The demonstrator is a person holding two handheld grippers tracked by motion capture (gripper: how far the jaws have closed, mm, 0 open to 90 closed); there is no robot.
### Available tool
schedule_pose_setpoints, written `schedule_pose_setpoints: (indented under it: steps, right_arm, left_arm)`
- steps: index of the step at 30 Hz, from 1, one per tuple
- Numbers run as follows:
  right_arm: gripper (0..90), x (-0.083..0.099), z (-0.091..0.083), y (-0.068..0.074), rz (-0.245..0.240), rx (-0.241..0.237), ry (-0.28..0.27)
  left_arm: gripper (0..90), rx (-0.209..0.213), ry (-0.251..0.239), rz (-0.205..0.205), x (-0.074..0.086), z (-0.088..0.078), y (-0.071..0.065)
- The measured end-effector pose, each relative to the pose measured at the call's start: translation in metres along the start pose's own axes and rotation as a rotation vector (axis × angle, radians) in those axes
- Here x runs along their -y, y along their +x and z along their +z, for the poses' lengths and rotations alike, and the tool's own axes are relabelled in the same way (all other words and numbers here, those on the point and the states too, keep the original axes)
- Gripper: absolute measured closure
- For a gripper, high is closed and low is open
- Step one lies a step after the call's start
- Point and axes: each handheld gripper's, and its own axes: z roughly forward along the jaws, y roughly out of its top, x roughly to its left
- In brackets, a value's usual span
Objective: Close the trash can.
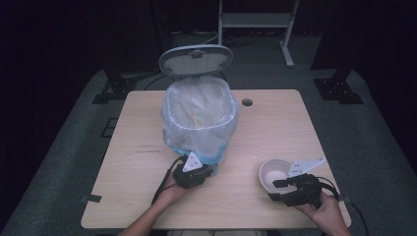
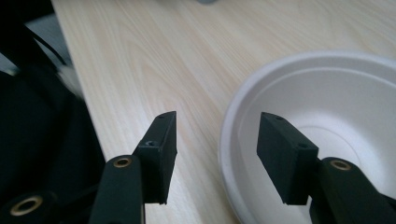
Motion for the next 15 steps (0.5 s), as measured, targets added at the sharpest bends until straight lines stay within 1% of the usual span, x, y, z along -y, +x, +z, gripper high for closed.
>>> schedule_pose_setpoints:
  steps: [6,12,15]
  right_arm:
    - [48.0,0.000,0.009,0.003,-0.032,0.028,0.046]
    - [52.9,0.003,0.017,0.000,-0.026,0.036,0.066]
    - [57.4,0.004,0.019,0.000,-0.028,0.049,0.075]
  left_arm:
    - [69.0,0.000,0.000,0.000,0.000,0.000,0.000]
    - [68.9,0.001,0.001,0.001,0.000,0.000,0.000]
    - [68.8,0.001,0.001,0.001,0.000,0.000,0.000]
